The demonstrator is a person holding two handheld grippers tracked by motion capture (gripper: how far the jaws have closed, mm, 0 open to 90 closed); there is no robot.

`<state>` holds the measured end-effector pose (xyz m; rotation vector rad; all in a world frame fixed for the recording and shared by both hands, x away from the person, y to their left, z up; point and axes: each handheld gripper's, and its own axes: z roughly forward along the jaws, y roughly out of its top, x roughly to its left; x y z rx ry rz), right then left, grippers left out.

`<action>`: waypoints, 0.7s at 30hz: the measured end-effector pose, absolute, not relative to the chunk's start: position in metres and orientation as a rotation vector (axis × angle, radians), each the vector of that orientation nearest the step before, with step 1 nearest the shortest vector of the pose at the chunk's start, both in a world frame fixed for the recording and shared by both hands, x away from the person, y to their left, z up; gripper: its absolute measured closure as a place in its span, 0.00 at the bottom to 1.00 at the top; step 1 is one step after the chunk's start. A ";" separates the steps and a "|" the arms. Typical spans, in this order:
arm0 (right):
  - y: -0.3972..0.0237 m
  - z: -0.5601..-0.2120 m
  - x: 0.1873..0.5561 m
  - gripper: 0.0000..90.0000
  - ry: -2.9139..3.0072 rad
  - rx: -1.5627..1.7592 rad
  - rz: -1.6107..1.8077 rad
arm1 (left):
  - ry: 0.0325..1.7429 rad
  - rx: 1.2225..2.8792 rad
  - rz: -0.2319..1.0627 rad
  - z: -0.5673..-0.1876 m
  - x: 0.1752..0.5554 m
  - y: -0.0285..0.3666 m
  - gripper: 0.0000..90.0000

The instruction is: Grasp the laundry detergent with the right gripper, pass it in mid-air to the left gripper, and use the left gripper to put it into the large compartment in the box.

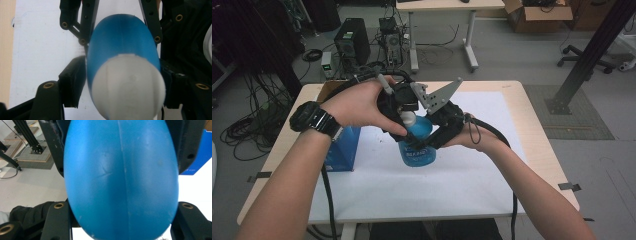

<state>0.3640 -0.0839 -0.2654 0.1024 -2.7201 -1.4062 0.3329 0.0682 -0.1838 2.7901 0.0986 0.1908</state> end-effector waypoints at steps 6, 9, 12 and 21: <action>-0.084 -0.265 0.364 0.47 -2.726 0.096 -1.398 | 0.112 2.789 0.176 -0.184 0.333 0.069 0.40; -0.084 -0.265 0.365 0.47 -2.727 0.095 -1.396 | 0.116 2.789 0.178 -0.184 0.333 0.068 0.41; -0.084 -0.266 0.365 0.47 -2.728 0.094 -1.395 | 0.120 2.791 0.176 -0.184 0.333 0.068 0.41; -0.086 -0.264 0.367 0.46 -2.697 0.094 -1.415 | 0.174 2.759 0.145 -0.179 0.335 0.069 0.42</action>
